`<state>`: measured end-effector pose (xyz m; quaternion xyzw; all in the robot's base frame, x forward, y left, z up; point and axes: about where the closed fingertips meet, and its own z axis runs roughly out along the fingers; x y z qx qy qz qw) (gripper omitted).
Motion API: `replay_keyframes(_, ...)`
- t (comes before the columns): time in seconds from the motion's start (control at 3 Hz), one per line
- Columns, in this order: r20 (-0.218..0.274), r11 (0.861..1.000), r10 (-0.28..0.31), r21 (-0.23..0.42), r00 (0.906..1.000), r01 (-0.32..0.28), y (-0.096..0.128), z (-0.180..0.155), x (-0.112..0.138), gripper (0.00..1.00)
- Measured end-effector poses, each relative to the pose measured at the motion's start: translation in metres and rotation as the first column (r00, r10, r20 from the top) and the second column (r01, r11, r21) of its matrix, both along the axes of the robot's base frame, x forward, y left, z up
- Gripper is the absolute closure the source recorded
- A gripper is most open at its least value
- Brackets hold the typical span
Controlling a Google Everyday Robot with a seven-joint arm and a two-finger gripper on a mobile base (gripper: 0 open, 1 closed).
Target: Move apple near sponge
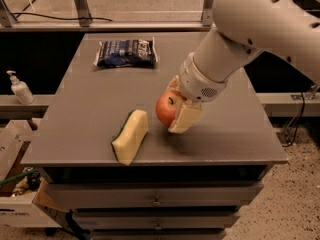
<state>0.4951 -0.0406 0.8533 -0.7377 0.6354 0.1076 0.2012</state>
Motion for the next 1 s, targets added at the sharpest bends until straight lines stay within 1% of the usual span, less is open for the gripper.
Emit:
replay_keyframes(0.33,0.0,1.0,0.012,-0.028,0.9999,-0.012,0.002,-0.017,0.007,1.0)
replay_keyframes(0.67,0.002,0.999,0.009,-0.046,1.0,-0.009,-0.002,-0.029,0.017,1.0)
replay_keyframes(1.0,-0.006,0.998,0.012,-0.062,0.9999,-0.012,-0.003,-0.036,0.022,0.83)
